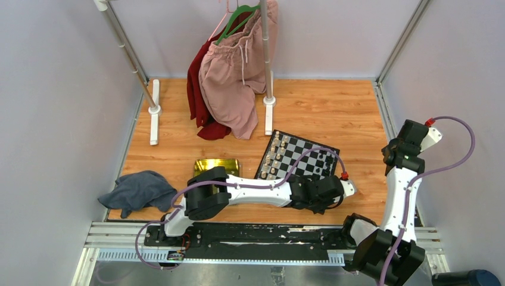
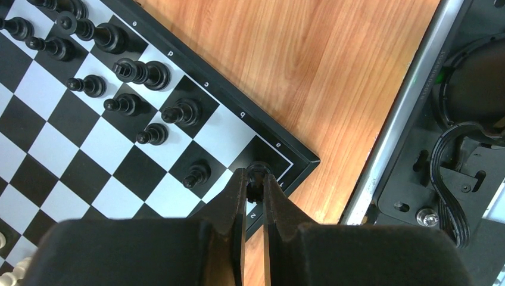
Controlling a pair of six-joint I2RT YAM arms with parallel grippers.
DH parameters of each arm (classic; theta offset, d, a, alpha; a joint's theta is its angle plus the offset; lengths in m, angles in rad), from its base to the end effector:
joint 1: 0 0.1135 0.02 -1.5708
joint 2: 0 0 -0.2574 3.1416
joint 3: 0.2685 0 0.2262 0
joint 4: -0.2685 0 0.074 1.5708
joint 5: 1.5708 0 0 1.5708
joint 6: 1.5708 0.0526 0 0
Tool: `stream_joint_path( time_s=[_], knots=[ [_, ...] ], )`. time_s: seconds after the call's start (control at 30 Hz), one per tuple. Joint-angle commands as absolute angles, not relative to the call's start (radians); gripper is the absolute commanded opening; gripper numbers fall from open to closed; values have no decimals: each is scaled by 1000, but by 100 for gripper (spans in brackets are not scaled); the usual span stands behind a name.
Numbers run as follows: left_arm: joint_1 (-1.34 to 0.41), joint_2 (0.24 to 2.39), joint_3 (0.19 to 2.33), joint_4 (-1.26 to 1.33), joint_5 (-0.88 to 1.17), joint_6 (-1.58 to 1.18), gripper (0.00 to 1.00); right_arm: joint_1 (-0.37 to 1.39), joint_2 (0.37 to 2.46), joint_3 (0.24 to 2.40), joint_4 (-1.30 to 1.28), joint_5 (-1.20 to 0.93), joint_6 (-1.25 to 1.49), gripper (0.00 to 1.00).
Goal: Set up the chess pieces on the board
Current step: Place the chess piece on the chessboard.
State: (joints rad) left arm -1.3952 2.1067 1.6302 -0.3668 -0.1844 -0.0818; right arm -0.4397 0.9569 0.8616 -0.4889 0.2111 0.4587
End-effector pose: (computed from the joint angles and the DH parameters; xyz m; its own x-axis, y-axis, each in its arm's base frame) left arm 0.0892 -0.4477 0.1942 -0.2074 0.7091 -0.6740 0.9328 0.3509 0.0821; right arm 0.1755 -0.0948 0.2937 -0.1931 0.5693 -0.7991 0.7360 0.6227 0.2657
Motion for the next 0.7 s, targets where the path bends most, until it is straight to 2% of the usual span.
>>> stream_joint_path(
  time_s=[0.0, 0.5, 0.6, 0.67],
  knots=[
    [-1389, 2134, 1634, -347, -175, -89, 0, -454, 961, 893, -486, 200, 470, 24],
    [-1378, 2155, 1631, -345, -179, -105, 3, -453, 964, 882, -482, 181, 471, 23],
    [-1376, 2158, 1631, -346, -179, -109, 7, -451, 958, 878, -482, 180, 468, 23],
    [-1376, 2158, 1631, -345, -178, -109, 14, -451, 954, 875, -482, 179, 468, 23]
  ],
)
